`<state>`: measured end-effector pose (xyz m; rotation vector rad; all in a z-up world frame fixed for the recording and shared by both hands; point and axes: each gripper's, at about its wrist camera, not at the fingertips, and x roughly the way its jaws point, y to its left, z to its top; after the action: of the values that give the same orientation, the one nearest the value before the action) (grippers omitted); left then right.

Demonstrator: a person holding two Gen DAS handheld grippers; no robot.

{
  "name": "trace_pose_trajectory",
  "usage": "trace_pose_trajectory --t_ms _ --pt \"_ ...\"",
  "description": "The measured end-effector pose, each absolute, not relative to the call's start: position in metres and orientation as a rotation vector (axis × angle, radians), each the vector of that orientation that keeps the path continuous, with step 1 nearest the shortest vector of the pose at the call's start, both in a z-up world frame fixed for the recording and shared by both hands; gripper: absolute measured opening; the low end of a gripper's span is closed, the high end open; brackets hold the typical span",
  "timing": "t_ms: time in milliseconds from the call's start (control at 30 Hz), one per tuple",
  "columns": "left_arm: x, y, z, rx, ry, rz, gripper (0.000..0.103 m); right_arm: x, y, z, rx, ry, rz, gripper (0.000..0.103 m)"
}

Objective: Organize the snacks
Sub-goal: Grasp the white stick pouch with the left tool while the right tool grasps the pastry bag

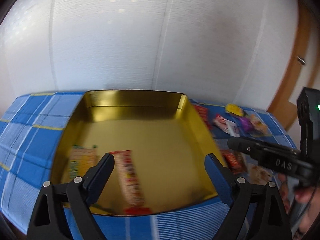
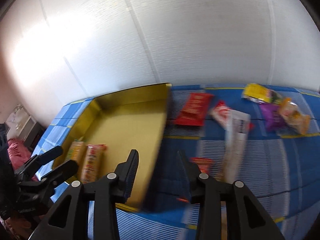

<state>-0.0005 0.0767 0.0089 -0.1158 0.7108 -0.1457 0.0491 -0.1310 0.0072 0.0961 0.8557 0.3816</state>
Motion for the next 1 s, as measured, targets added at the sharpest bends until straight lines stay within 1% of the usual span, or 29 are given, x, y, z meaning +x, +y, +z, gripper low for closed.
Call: trace_pose_trajectory --t_ms 167,267,333,400,467,800,1000 --pt "-0.001 0.043 0.011 -0.085 0.702 -0.242 0.094 0.045 -0.173 0.004 0.11 0.878 0.292 0.042" --pt "-0.001 0.025 0.009 -0.07 0.7 -0.288 0.094 0.044 -0.193 -0.001 0.112 0.9 0.256 0.045" --pt "0.0 0.012 0.009 -0.063 0.702 -0.316 0.094 0.043 -0.206 -0.004 0.112 0.922 0.246 0.05" --pt "0.001 0.004 0.009 -0.066 0.706 -0.341 0.094 0.042 -0.214 -0.006 0.106 0.935 0.238 0.062" --pt "0.003 -0.007 0.008 -0.071 0.71 -0.368 0.094 0.04 -0.223 -0.01 0.09 0.953 0.234 0.068" --pt "0.013 -0.043 -0.002 -0.075 0.756 -0.434 0.094 0.03 -0.25 -0.032 0.131 1.056 0.334 0.071" --pt "0.022 -0.053 -0.007 -0.088 0.78 -0.435 0.094 0.02 -0.239 -0.036 0.022 1.064 0.376 0.072"
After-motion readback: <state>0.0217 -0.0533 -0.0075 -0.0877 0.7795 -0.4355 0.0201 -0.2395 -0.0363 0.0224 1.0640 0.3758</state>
